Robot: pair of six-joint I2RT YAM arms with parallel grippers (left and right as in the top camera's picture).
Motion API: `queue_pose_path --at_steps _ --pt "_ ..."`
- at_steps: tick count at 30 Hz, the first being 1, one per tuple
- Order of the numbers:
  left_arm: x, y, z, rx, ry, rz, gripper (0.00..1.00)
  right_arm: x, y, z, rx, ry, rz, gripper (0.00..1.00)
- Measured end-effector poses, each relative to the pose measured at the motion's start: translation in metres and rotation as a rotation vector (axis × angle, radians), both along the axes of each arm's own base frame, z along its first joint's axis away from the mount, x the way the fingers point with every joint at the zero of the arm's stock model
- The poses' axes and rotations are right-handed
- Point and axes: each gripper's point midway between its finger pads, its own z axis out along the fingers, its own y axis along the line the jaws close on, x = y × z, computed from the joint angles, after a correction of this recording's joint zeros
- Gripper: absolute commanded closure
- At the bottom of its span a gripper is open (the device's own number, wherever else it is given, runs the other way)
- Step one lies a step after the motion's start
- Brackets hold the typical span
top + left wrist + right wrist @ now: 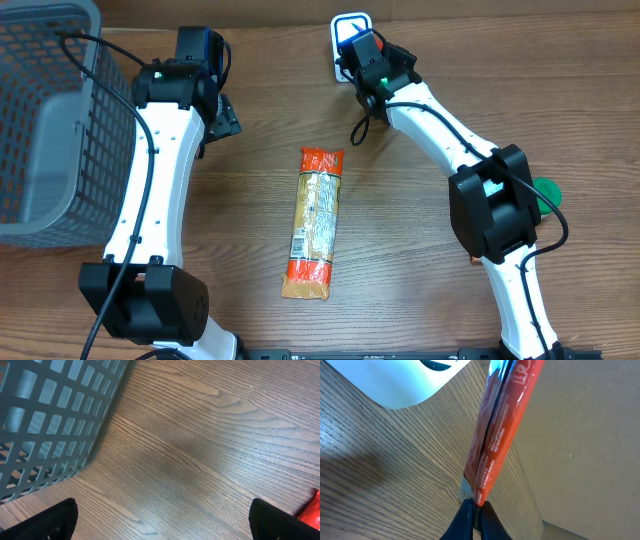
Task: Scan the item barcode
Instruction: 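Hold the red stick packet in front of the white scanner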
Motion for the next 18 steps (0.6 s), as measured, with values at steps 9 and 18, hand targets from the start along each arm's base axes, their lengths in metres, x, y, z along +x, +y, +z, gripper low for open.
queue_pose_path --at_steps 9,18 --pt "0.000 0.000 0.000 0.000 0.000 0.000 0.00 0.000 0.002 -0.001 0.012 0.003 0.008 0.97" --pt "0.000 0.000 0.000 0.000 0.000 0.000 0.00 -0.003 0.000 -0.036 -0.023 0.064 0.004 0.97"
